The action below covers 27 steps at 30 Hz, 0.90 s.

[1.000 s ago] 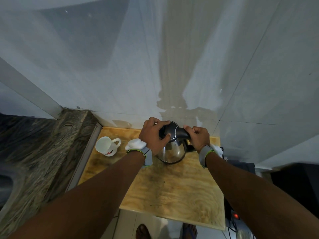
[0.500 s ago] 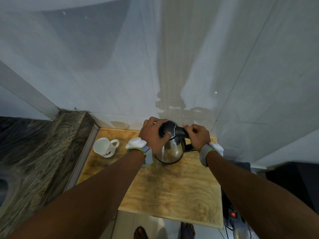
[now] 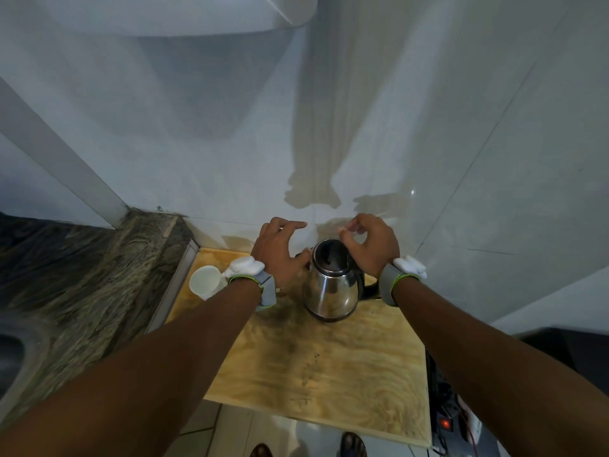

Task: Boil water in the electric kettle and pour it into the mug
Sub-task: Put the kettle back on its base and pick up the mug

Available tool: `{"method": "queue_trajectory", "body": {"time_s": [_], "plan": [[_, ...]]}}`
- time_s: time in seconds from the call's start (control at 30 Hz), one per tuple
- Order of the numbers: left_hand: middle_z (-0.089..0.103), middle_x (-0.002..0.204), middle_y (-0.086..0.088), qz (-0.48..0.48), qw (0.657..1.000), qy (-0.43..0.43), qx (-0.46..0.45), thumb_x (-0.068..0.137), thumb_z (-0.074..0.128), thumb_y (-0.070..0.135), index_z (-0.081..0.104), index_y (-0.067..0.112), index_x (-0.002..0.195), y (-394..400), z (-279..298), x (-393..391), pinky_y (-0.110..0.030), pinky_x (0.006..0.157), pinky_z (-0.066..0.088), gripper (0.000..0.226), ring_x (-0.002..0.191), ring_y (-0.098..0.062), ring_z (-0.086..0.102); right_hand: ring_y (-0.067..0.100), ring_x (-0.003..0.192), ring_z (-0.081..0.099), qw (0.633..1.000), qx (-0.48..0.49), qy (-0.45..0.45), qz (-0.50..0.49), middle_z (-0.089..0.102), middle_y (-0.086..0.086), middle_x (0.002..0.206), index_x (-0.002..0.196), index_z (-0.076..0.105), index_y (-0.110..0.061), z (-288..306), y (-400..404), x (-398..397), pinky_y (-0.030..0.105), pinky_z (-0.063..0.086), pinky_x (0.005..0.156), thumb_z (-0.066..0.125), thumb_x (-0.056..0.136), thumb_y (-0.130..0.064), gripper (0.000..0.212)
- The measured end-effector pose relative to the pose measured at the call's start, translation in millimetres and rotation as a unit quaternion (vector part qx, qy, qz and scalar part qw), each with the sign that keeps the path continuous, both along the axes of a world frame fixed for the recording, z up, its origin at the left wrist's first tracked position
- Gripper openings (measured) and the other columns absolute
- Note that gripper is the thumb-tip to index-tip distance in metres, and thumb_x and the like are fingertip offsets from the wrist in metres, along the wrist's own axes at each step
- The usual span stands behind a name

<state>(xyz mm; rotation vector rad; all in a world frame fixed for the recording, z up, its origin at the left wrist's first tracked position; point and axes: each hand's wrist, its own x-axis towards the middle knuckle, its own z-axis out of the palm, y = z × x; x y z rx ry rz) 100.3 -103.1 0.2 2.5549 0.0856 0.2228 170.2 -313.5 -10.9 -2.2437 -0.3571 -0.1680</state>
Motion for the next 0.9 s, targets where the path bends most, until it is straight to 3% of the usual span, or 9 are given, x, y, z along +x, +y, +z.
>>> {"method": "queue_trajectory", "body": {"time_s": [0.17,0.43,0.7,0.9], "plan": [[0.05,0.126,-0.005,0.023,1.0,0.01,-0.002,0.086,0.069,0.038,0.056,0.027,0.136,37,11,-9,-0.04,0.096,0.047,0.052,0.119,-0.028,0.048,0.014,0.089,0.057,0.997,-0.029,-0.043,0.052,0.064,-0.007,0.089,0.089,0.065,-0.023,25,39,-6,0.045,0.045,0.085,0.063,0.083,-0.049,0.026],[0.048,0.133,-0.01,0.083,0.996,0.043,-0.011,0.086,0.071,0.032,0.055,0.024,0.138,109,14,-35,-0.047,0.101,0.044,0.055,0.125,-0.035,0.046,0.013,0.089,0.057,0.989,-0.043,-0.071,0.122,0.062,-0.009,0.09,0.09,0.063,-0.027,33,125,-14,0.039,0.041,0.083,0.065,0.085,-0.047,0.021],[0.05,0.136,-0.012,0.148,0.987,0.062,-0.019,0.085,0.073,0.031,0.057,0.019,0.136,164,2,-64,-0.041,0.101,0.043,0.055,0.127,-0.033,0.049,0.012,0.086,0.058,0.979,-0.062,-0.025,0.19,0.062,-0.007,0.097,0.1,0.061,-0.027,9,194,-25,0.035,0.049,0.078,0.065,0.084,-0.035,0.018],[0.034,0.155,-0.012,0.176,0.977,0.11,-0.044,0.083,0.076,0.036,0.053,0.02,0.139,195,-30,-80,-0.039,0.111,0.035,0.063,0.146,-0.029,0.033,0.016,0.086,0.06,0.97,-0.098,0.019,0.22,0.061,-0.004,0.099,0.102,0.061,-0.024,-23,234,-37,0.032,0.049,0.072,0.067,0.082,-0.029,0.022]]}}
